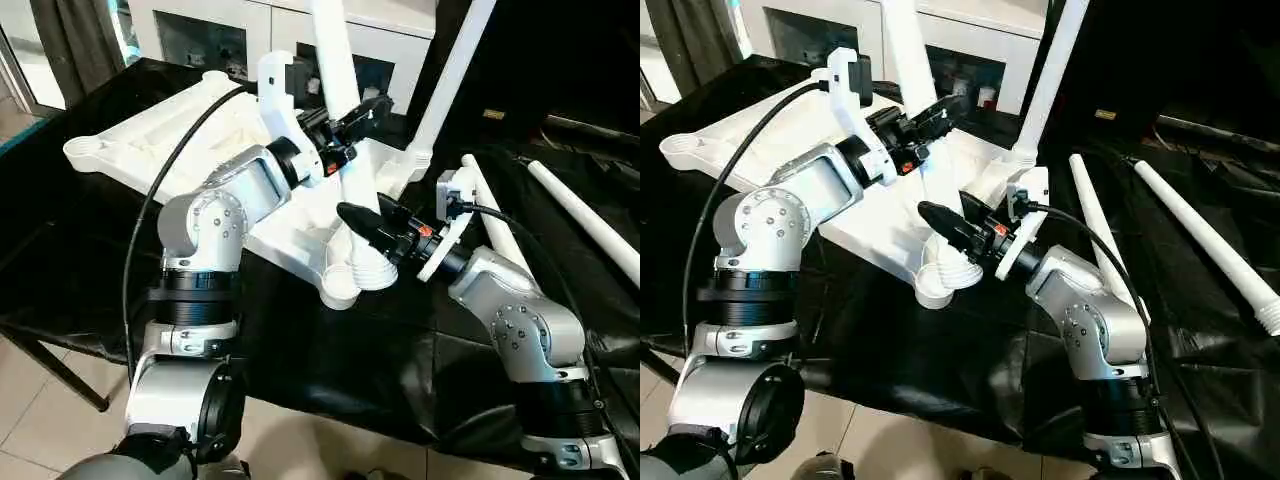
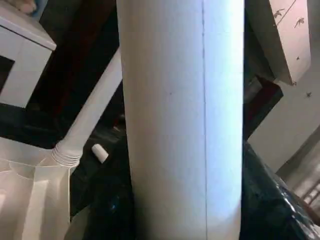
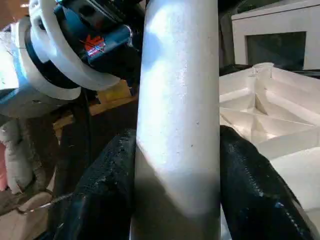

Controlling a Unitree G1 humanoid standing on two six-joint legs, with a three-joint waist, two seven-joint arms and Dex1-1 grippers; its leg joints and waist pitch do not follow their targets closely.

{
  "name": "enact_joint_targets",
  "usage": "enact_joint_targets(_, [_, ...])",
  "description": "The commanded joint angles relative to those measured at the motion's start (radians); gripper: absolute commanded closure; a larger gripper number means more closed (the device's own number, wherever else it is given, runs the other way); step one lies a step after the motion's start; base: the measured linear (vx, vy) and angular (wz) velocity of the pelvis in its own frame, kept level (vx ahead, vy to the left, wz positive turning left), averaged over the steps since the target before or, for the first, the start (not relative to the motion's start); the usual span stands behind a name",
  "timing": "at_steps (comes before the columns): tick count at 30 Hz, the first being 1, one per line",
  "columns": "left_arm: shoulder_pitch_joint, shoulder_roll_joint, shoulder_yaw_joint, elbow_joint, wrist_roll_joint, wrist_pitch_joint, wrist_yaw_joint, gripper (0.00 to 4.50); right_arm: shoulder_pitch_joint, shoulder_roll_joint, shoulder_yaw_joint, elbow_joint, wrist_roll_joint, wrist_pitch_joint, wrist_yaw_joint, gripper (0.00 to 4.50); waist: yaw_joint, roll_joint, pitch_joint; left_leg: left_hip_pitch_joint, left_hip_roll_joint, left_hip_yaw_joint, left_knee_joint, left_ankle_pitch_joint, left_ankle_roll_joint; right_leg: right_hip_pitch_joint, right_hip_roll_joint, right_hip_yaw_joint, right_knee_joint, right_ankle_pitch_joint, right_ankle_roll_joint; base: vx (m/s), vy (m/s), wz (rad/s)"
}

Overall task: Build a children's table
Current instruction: Pick table leg

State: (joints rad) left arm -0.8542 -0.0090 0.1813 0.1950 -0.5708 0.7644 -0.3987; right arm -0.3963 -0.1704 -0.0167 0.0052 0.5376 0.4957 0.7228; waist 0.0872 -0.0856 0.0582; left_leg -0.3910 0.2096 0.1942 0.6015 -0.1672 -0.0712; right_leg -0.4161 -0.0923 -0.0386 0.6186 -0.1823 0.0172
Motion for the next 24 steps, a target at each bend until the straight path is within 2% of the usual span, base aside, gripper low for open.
enact_joint_targets(1, [0.001, -0.001, -0.009, 0.010, 0.015, -0.010, 0.018, 2.64, -0.010, -0.008, 0.014, -0.020, -0.006, -0.005, -0.003, 2.61, -0.001, 0.002, -0.076, 0.021, 0.011, -0.004, -0.064, -0.101, 0.020, 0.058, -0.027, 0.025, -0.057, -0.054, -0.187, 0.000, 0.000, 0.00])
enact_joint_targets(3, [-0.003, 0.000, -0.016, 0.013, 0.027, -0.018, 0.027, 2.65, -0.014, -0.004, 0.012, -0.014, -0.008, 0.000, -0.016, 2.06, -0.002, 0.002, -0.076, 0.021, 0.011, -0.003, -0.064, -0.105, 0.019, 0.058, -0.028, 0.025, -0.058, -0.055, -0.188, 0.000, 0.000, 0.00])
enact_joint_targets(5, [-0.004, 0.000, -0.019, 0.015, 0.034, -0.022, 0.032, 2.65, -0.017, -0.003, 0.012, -0.010, -0.018, -0.005, -0.026, 1.90, -0.002, 0.002, -0.076, 0.022, 0.011, -0.003, -0.064, -0.105, 0.017, 0.058, -0.027, 0.025, -0.058, -0.057, -0.186, 0.000, 0.000, 0.00])
enact_joint_targets(6, [-0.007, 0.008, -0.036, 0.020, 0.065, -0.040, 0.044, 2.66, -0.022, -0.017, 0.039, -0.009, -0.064, -0.019, -0.040, 1.84, -0.002, 0.003, -0.076, 0.022, 0.011, -0.004, -0.064, -0.106, 0.016, 0.058, -0.028, 0.025, -0.058, -0.057, -0.186, 0.000, 0.000, 0.00])
enact_joint_targets(7, [-0.007, 0.008, -0.036, 0.020, 0.065, -0.040, 0.044, 2.66, -0.022, -0.017, 0.039, -0.009, -0.064, -0.019, -0.040, 1.75, -0.004, 0.002, -0.075, 0.022, 0.011, -0.004, -0.064, -0.106, 0.011, 0.057, -0.026, 0.025, -0.060, -0.064, -0.178, 0.000, 0.000, 0.00])
enact_joint_targets(8, [-0.015, 0.027, -0.076, 0.033, 0.136, -0.082, 0.081, 2.66, -0.041, -0.034, 0.110, 0.005, -0.193, -0.057, -0.100, 1.70, -0.002, 0.003, -0.076, 0.022, 0.012, -0.004, -0.064, -0.106, 0.008, 0.057, -0.028, 0.025, -0.060, -0.065, -0.174, 0.000, 0.000, 0.00])
enact_joint_targets(9, [-0.019, 0.034, -0.091, 0.039, 0.163, -0.098, 0.097, 2.66, -0.051, -0.038, 0.138, 0.013, -0.241, -0.066, -0.127, 1.68, -0.005, 0.003, -0.074, 0.021, 0.011, -0.006, -0.066, -0.104, -0.005, 0.056, -0.025, 0.024, -0.063, -0.082, -0.156, 0.000, 0.000, 0.00])
enact_joint_targets(10, [-0.021, 0.033, -0.092, 0.039, 0.166, -0.100, 0.101, 2.66, -0.053, -0.037, 0.143, 0.015, -0.249, -0.068, -0.135, 1.68, -0.009, 0.003, -0.075, 0.020, 0.009, -0.006, -0.066, -0.112, -0.016, 0.058, -0.026, 0.025, -0.063, -0.100, -0.141, 0.000, 0.000, 0.00])
enact_joint_targets(11, [-0.030, 0.030, -0.100, 0.039, 0.191, -0.112, 0.136, 2.67, -0.075, -0.010, 0.176, 0.042, -0.314, -0.057, -0.225, 1.68, -0.013, 0.006, -0.074, 0.022, 0.010, -0.006, -0.066, -0.117, -0.027, 0.052, -0.027, 0.027, -0.064, -0.109, -0.139, 0.000, 0.000, 0.00])
enact_joint_targets(12, [-0.033, 0.029, -0.102, 0.038, 0.197, -0.114, 0.146, 2.67, -0.081, 0.001, 0.183, 0.051, -0.329, -0.050, -0.256, 1.68, -0.016, 0.005, -0.074, 0.021, 0.008, -0.006, -0.068, -0.127, -0.030, 0.054, -0.026, 0.025, -0.064, -0.121, -0.140, 0.000, 0.000, 0.00])
enact_joint_targets(13, [-0.040, 0.026, -0.106, 0.039, 0.209, -0.122, 0.164, 2.68, -0.093, 0.032, 0.192, 0.072, -0.353, -0.041, -0.318, 1.68, -0.015, 0.009, -0.076, 0.025, 0.010, -0.006, -0.067, -0.135, -0.034, 0.051, -0.027, 0.026, -0.063, -0.117, -0.143, 0.000, 0.000, 0.00])
enact_joint_targets(14, [-0.044, 0.025, -0.109, 0.041, 0.217, -0.128, 0.172, 2.68, -0.100, 0.051, 0.195, 0.086, -0.362, -0.037, -0.349, 1.68, -0.020, 0.010, -0.076, 0.022, 0.008, -0.007, -0.068, -0.139, -0.038, 0.052, -0.025, 0.026, -0.061, -0.106, -0.146, 0.000, 0.000, 0.00])
enact_joint_targets(16, [-0.051, 0.020, -0.115, 0.045, 0.236, -0.144, 0.192, 2.68, -0.119, 0.104, 0.192, 0.130, -0.385, -0.032, -0.424, 1.68, -0.024, 0.013, -0.076, 0.027, 0.010, -0.007, -0.069, -0.147, -0.041, 0.046, -0.023, 0.026, -0.060, -0.087, -0.154, 0.000, 0.000, 0.00])
enact_joint_targets(17, [-0.051, 0.020, -0.115, 0.045, 0.236, -0.144, 0.192, 2.68, -0.119, 0.104, 0.192, 0.130, -0.385, -0.032, -0.424, 1.68, -0.026, 0.012, -0.078, 0.023, 0.009, -0.008, -0.069, -0.147, -0.043, 0.052, -0.023, 0.025, -0.057, -0.074, -0.155, 0.000, 0.000, 0.00])
enact_joint_targets(18, [-0.054, 0.017, -0.117, 0.047, 0.241, -0.149, 0.199, 2.68, -0.127, 0.123, 0.190, 0.148, -0.392, -0.030, -0.448, 1.68, -0.024, 0.012, -0.078, 0.027, 0.010, -0.007, -0.069, -0.148, -0.044, 0.049, -0.023, 0.025, -0.058, -0.066, -0.155, 0.000, 0.000, 0.00])
enact_joint_targets(20, [-0.055, 0.004, -0.115, 0.038, 0.242, -0.145, 0.212, 2.68, -0.158, 0.163, 0.185, 0.194, -0.397, -0.030, -0.476, 1.68, -0.030, 0.012, -0.078, 0.020, 0.007, -0.008, -0.070, -0.134, -0.044, 0.055, -0.023, 0.024, -0.052, -0.032, -0.159, 0.000, 0.000, 0.00])
enact_joint_targets(23, [-0.054, 0.002, -0.117, 0.033, 0.245, -0.146, 0.212, 2.68, -0.169, 0.173, 0.175, 0.212, -0.391, -0.030, -0.477, 1.68, -0.030, 0.013, -0.079, 0.023, 0.007, -0.006, -0.067, -0.124, -0.031, 0.055, -0.022, 0.025, -0.051, 0.003, -0.162, 0.000, 0.000, 0.00])
enact_joint_targets(24, [-0.053, 0.002, -0.117, 0.031, 0.246, -0.146, 0.213, 2.68, -0.172, 0.174, 0.172, 0.216, -0.389, -0.030, -0.477, 1.68, -0.030, 0.007, -0.079, 0.021, 0.007, -0.006, -0.066, -0.119, -0.027, 0.057, -0.022, 0.025, -0.051, 0.008, -0.161, 0.000, 0.000, 0.00])
